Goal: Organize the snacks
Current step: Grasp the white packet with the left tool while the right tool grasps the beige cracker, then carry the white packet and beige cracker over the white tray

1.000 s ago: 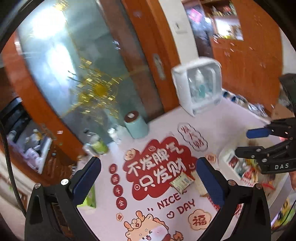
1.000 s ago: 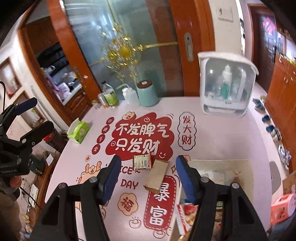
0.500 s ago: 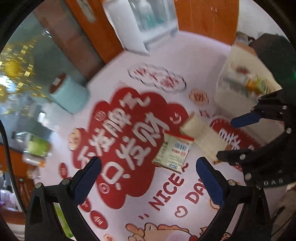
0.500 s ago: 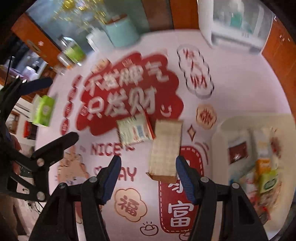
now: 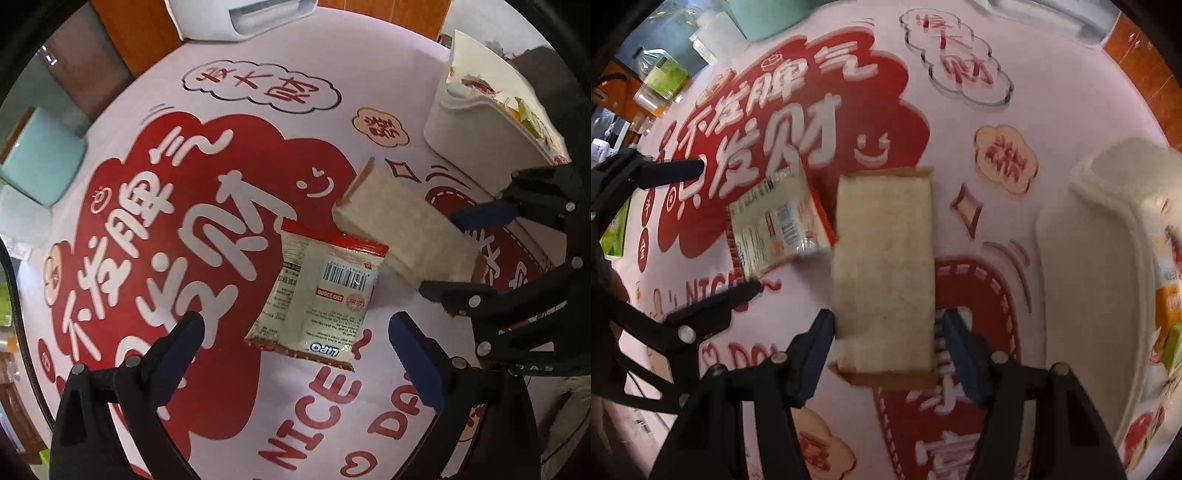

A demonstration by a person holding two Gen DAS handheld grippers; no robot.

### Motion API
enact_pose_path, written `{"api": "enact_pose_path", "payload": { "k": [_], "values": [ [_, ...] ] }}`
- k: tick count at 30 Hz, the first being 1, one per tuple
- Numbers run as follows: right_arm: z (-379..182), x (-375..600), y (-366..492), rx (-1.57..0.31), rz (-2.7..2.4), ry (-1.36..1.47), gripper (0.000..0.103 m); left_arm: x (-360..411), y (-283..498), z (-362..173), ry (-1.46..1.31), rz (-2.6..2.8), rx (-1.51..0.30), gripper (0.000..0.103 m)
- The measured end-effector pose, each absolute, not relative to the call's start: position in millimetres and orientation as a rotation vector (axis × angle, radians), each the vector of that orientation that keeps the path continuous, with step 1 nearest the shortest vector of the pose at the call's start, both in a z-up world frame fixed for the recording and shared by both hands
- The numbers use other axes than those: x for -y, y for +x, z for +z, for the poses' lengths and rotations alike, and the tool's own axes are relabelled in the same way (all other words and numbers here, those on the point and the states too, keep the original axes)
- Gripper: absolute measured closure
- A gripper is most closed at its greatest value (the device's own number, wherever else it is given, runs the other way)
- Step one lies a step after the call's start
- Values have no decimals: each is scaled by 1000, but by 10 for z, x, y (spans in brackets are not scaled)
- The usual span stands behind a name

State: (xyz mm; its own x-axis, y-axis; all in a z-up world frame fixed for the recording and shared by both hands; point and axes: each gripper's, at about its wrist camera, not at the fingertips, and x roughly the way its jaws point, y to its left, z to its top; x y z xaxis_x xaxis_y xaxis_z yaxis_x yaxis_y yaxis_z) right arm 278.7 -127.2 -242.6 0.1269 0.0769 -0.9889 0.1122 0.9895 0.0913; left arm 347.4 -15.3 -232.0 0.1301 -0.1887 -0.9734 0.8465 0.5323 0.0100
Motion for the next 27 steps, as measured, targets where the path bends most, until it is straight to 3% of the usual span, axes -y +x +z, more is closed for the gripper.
{"api": "enact_pose_path", "payload": {
  "k": [9, 11, 13, 14, 27],
  "values": [
    [-2384, 1242, 2758, -1375, -36, 64, 49, 236, 3577, -2574, 665, -862, -1294, 6],
    [-2372, 1238, 2733, -1360, -40, 64, 49, 232, 3579, -2578, 684, -842, -1258, 16],
    [-2397, 1265, 2726, -1354, -39, 73, 49, 217, 3563, -2507, 650, -833, -1236, 49],
    [-2400, 1281, 2718, -1351, -37, 74, 49, 199, 3572, -2488, 634, -817, -1244, 55],
    [-2301, 1131, 2262, -1347, 33, 113, 50, -594, 2770, -2284, 288, -550, -1320, 57]
  ]
}}
